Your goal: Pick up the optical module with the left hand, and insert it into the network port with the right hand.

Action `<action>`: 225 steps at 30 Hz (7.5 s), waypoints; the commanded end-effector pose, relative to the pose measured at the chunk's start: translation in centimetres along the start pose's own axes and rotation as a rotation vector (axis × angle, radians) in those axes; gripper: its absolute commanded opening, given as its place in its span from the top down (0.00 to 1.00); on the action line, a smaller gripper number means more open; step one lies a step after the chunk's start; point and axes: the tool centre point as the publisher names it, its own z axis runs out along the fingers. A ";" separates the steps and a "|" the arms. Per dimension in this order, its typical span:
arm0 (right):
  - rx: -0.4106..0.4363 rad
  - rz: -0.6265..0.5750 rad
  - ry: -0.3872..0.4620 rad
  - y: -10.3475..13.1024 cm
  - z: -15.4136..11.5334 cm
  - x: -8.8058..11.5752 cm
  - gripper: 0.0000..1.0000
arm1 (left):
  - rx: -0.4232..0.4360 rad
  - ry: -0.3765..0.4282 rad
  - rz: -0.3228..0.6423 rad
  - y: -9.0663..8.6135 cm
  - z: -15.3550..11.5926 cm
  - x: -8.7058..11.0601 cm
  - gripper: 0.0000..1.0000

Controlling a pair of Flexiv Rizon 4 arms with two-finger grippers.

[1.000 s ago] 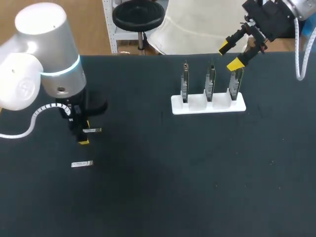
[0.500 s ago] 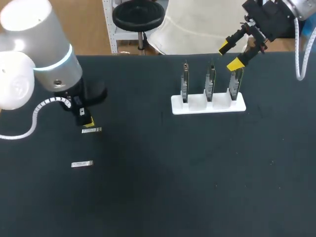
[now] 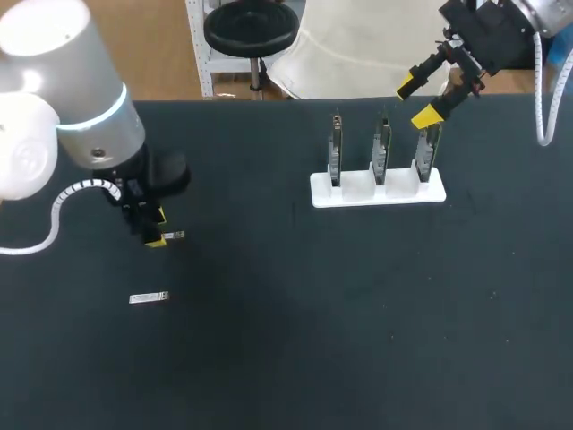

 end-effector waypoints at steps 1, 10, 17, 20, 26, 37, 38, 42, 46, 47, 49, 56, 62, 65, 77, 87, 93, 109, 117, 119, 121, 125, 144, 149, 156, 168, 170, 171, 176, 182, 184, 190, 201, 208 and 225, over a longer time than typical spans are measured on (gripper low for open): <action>0.003 0.000 0.000 0.1 0.0 0.0 0.00 | 0.006 0.010 0.004 0.5 0.1 -0.1 0.00; 0.003 0.000 0.000 0.1 0.0 0.0 0.00 | 0.017 0.043 0.011 0.7 0.5 0.4 0.00; 0.003 0.000 0.000 0.1 0.0 0.0 0.00 | 0.031 0.062 0.008 0.5 1.2 0.7 0.00; 0.003 0.000 0.000 0.1 0.0 0.0 0.00 | 0.037 0.063 0.006 0.5 1.3 0.7 0.00; 0.003 0.000 0.000 0.1 0.0 0.0 0.00 | 0.049 0.077 0.007 0.3 1.8 0.8 0.00; 0.003 0.000 0.000 0.1 0.0 0.0 0.00 | 0.059 0.101 0.003 0.0 2.6 1.2 0.00; 0.003 0.000 0.000 0.1 0.0 0.0 0.00 | 0.059 0.101 0.003 0.0 2.6 1.2 0.00; 0.003 0.000 0.000 0.1 0.0 0.0 0.00 | 0.061 0.100 0.002 -0.1 2.6 1.1 0.37; 0.003 0.000 0.000 0.1 0.0 0.0 0.00 | 0.061 0.097 0.002 -0.1 2.7 1.2 1.00; 0.003 0.000 0.000 0.1 0.0 0.0 0.00 | 0.060 0.096 0.001 -0.1 2.7 1.2 1.00; 0.003 0.000 0.000 0.1 0.0 0.0 0.00 | 0.059 0.096 0.000 -0.1 2.7 1.2 1.00; 0.003 0.000 0.000 0.1 0.0 0.0 0.00 | 0.058 0.097 0.002 -0.1 2.7 1.1 1.00; 0.003 0.000 0.000 0.1 0.0 0.0 0.00 | 0.056 0.095 0.004 -0.1 2.7 1.0 1.00; 0.003 0.000 0.000 0.1 0.0 0.0 0.00 | 0.051 0.093 0.004 0.0 2.5 0.8 1.00; 0.003 0.000 0.000 0.1 0.0 0.0 0.00 | -0.024 -0.066 -0.070 2.5 -0.7 -1.9 1.00; 0.003 0.000 0.000 0.1 0.0 0.0 0.00 | -0.121 -0.369 -0.143 6.5 -6.6 -7.2 1.00; 0.003 0.000 0.000 0.1 0.0 0.0 0.00 | -0.193 -0.532 -0.143 8.1 -10.4 -11.5 1.00; 0.003 0.000 0.000 0.1 0.0 0.0 0.00 | -0.222 -0.892 -0.075 10.1 -17.1 -22.7 1.00; 0.003 0.000 0.000 0.1 0.0 0.0 0.00 | -0.157 -0.998 0.001 10.2 -18.1 -27.4 1.00; 0.003 0.000 0.000 0.1 0.0 0.0 0.00 | -0.125 -1.037 0.010 10.1 -18.2 -28.5 1.00; 0.003 0.000 0.000 0.1 0.0 0.0 0.00 | -0.121 -1.039 0.020 9.8 -18.2 -29.7 1.00; 0.003 0.000 0.000 0.1 0.0 0.0 0.00 | -0.087 -1.059 0.058 9.1 -17.9 -32.1 1.00; 0.003 0.000 0.000 0.1 0.0 0.0 0.00 | 0.025 -1.198 0.092 7.1 -15.2 -37.6 1.00; 0.003 0.000 0.000 0.1 0.0 0.0 0.00 | 0.048 -1.221 0.107 6.7 -14.7 -38.3 1.00; 0.003 0.000 0.000 0.1 0.0 0.0 0.00 | 0.083 -1.251 0.110 6.3 -13.5 -39.3 1.00; 0.003 0.000 0.000 0.1 0.0 0.0 0.00 | 0.112 -1.292 0.065 5.8 -12.3 -40.4 1.00; 0.003 0.000 0.000 0.1 0.0 0.0 0.00 | 0.110 -1.295 0.067 5.8 -12.3 -40.4 1.00; 0.003 0.000 0.000 0.1 0.0 0.0 0.00 | 0.107 -1.295 0.068 5.8 -12.3 -40.4 1.00; 0.003 0.000 0.000 0.1 0.0 0.0 0.00 | 0.098 -1.301 0.059 5.9 -12.2 -40.2 1.00; 0.003 0.000 0.000 0.1 0.0 0.0 0.00 | 0.099 -1.299 0.060 5.7 -12.0 -40.3 1.00; 0.003 0.000 0.000 0.1 0.0 0.0 0.00 | 0.099 -1.298 0.065 5.7 -12.0 -40.4 1.00; 0.003 0.000 0.000 0.1 0.0 0.0 0.00 | 0.105 -1.300 0.059 5.7 -11.9 -40.5 1.00; 0.003 0.000 0.000 0.1 0.0 0.0 0.00 | 0.101 -1.297 0.034 5.8 -11.6 -40.4 1.00; 0.003 0.000 0.000 0.1 0.0 0.0 0.00 | 0.111 -1.296 0.025 5.7 -11.3 -40.2 1.00; 0.003 0.000 0.000 0.1 0.0 0.0 0.00 | 0.118 -1.287 -0.017 6.0 -11.0 -39.7 1.00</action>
